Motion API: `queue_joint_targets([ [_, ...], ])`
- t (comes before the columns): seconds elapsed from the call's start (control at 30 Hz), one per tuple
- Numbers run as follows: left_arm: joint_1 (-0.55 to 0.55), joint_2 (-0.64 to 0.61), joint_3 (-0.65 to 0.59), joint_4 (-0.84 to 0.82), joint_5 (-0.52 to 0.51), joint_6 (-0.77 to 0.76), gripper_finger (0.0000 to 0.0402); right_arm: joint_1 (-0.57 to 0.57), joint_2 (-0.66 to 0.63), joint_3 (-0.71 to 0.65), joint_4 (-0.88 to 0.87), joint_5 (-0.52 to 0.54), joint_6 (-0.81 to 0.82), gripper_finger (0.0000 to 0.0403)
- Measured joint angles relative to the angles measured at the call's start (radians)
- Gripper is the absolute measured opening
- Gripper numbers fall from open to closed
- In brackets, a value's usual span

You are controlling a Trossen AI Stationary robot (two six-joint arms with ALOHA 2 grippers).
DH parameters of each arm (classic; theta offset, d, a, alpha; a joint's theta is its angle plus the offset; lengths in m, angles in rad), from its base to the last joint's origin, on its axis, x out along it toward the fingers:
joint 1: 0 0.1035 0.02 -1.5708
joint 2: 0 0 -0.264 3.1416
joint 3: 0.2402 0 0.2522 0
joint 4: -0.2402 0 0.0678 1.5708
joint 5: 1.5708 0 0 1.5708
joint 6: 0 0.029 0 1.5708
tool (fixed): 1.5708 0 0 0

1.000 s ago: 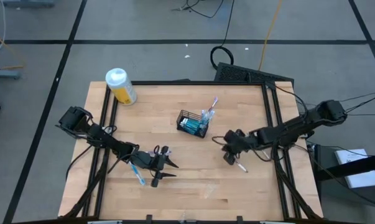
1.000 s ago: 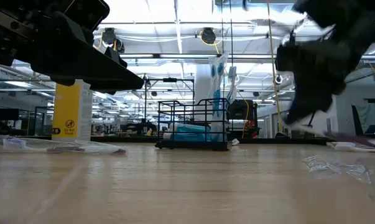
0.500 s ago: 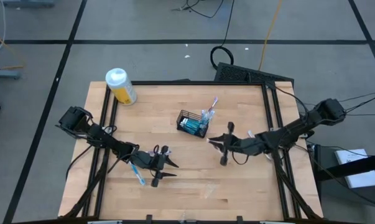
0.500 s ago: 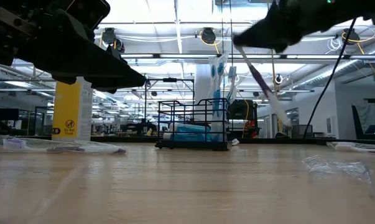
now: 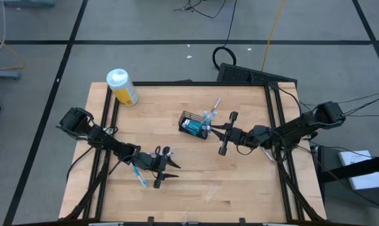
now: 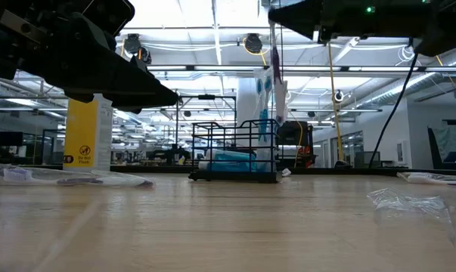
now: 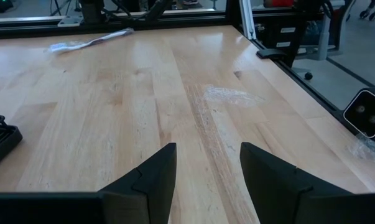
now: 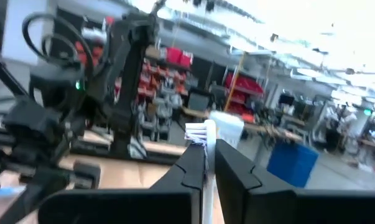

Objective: Pick & Place toothbrushing station
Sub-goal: Put the purple toothbrush into the wire organizer

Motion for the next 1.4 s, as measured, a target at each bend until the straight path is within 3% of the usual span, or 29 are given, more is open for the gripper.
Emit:
queue_joint_targets([
  [0.7,0.0,0.0,0.0,0.0,-0.008,-0.01,0.0182,-0.145,0.018,0.001,0.071,-0.164,0.018,0.0011],
  [1.03,0.0,0.0,0.0,-0.001,-0.008,-0.014,0.0182,-0.165,0.193,0.001,0.234,-0.164,0.041,0.0011],
  [1.4,0.0,0.0,0.0,-0.008,-0.008,-0.021,0.0182,-0.176,0.277,0.001,0.241,-0.163,0.126,0.0011],
])
